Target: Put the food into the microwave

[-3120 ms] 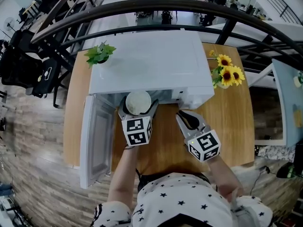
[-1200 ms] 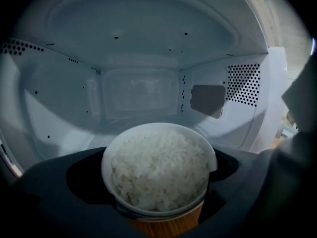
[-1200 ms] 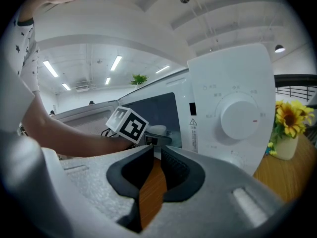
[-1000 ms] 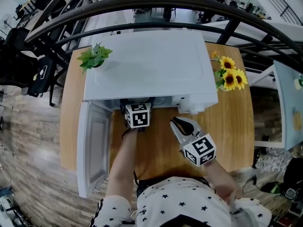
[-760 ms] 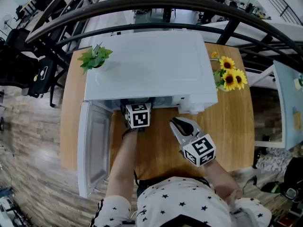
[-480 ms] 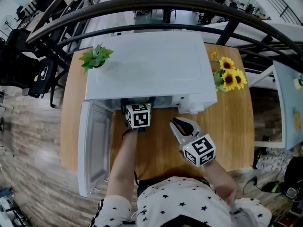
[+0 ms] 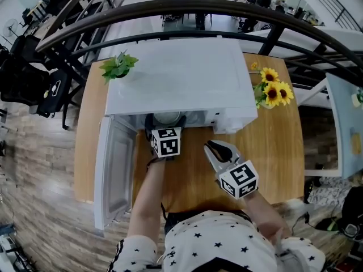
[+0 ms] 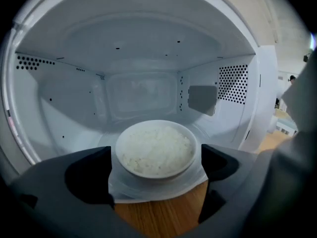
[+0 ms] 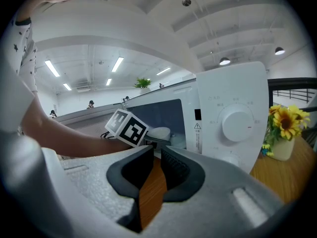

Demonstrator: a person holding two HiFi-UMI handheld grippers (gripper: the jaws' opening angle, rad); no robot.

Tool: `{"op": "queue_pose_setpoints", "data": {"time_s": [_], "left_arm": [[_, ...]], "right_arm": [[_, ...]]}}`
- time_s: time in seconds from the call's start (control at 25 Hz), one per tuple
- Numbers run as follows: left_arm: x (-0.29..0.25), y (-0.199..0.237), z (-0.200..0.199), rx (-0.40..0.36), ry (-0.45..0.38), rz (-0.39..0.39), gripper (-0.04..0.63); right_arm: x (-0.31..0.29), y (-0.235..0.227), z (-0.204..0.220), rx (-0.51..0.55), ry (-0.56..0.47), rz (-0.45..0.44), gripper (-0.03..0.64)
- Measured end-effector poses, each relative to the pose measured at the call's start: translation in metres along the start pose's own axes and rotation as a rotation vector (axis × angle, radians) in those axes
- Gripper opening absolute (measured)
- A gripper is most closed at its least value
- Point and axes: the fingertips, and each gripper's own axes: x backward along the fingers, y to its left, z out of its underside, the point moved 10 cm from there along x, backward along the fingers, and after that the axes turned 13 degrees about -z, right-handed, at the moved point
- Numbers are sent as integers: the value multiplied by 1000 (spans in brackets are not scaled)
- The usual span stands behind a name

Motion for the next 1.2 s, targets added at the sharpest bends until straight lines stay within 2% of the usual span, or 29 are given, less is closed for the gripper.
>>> {"op": "queue_pose_setpoints", "data": {"time_s": [0.2,0.36,0.56,0.8,1.2], "left_arm": [[25,3,4,23,-12,-36,540],[44,2,5,20,-26,-16,540],[71,3,5,100,-27,13,540],[108,2,7,148,-53,40,538],[165,-7,23,172,-69,49,535]], "right_arm": [[8,10,-1,9,-10,1,31],[14,19,0,17,-15,-5,31],[22,31,-1,33,-27,-11,31],[35,46,1,49,-32,-18,31],[60,73,8,77,-48,-28,31]]}}
